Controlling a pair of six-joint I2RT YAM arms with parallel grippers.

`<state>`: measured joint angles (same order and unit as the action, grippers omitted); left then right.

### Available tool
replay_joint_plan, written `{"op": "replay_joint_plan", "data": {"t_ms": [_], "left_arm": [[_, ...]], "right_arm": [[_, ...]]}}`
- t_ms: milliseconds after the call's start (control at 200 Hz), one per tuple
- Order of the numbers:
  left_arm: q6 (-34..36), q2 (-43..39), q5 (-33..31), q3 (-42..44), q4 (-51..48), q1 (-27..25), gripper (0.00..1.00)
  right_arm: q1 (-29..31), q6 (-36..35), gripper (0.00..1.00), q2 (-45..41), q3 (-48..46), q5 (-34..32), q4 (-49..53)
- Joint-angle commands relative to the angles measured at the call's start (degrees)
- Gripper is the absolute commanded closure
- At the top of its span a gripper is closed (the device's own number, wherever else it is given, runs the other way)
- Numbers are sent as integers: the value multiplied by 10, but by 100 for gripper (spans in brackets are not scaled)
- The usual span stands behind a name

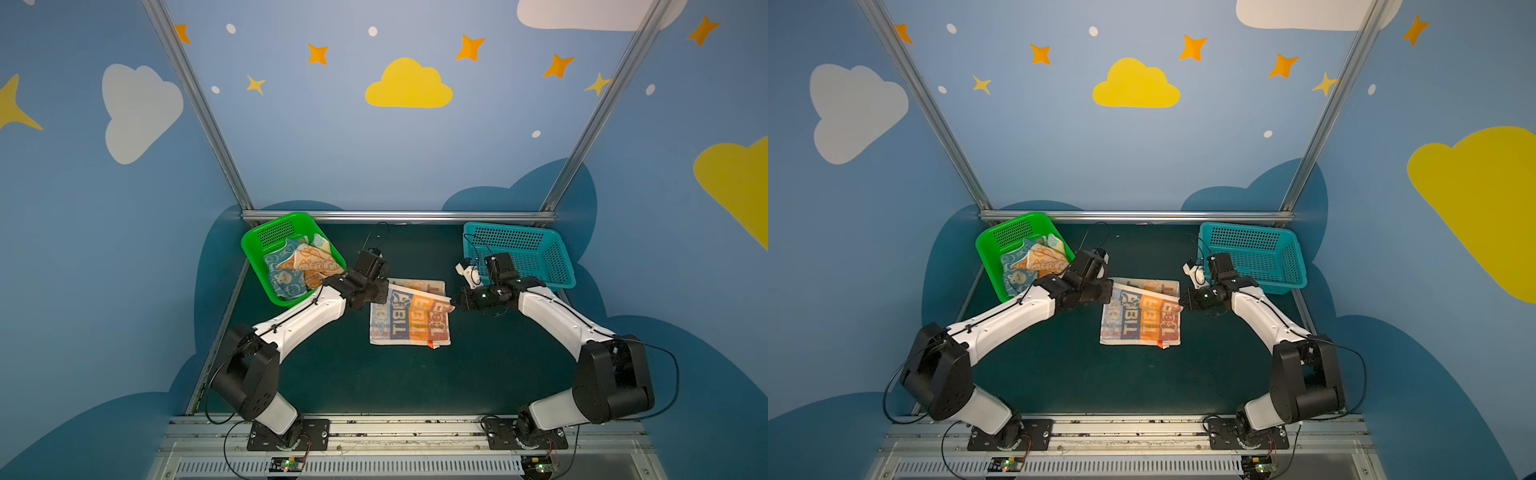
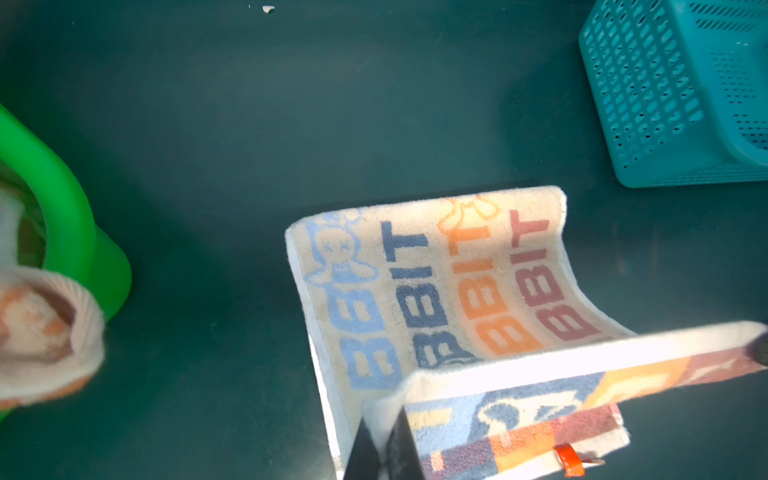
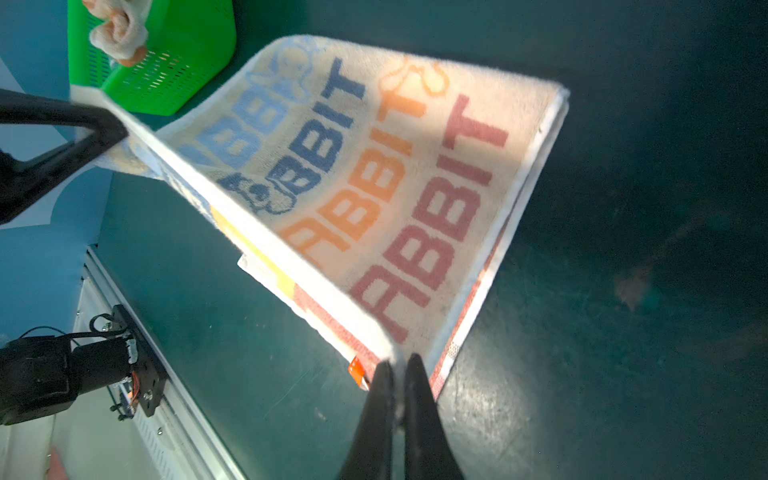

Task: Fold and stack the towels
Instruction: 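Fold the held towel edge over toward the far edge with both grippers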

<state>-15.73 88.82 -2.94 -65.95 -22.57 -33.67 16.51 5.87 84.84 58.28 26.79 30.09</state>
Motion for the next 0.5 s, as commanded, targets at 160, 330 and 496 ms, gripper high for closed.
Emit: {"op": "replay_joint_plan", "data": {"t_ms": [160, 330, 496], "left_arm": [[-56, -1, -30, 65, 4, -8, 96], [-71, 18, -26, 100, 41, -17, 96], [-74, 30, -15, 118, 59, -23, 82]], "right_arm": [[18, 48, 100, 17, -21, -40, 62], [34, 68, 100, 37, -31, -34, 61], [47, 81, 100, 55, -43, -27, 60]]}}
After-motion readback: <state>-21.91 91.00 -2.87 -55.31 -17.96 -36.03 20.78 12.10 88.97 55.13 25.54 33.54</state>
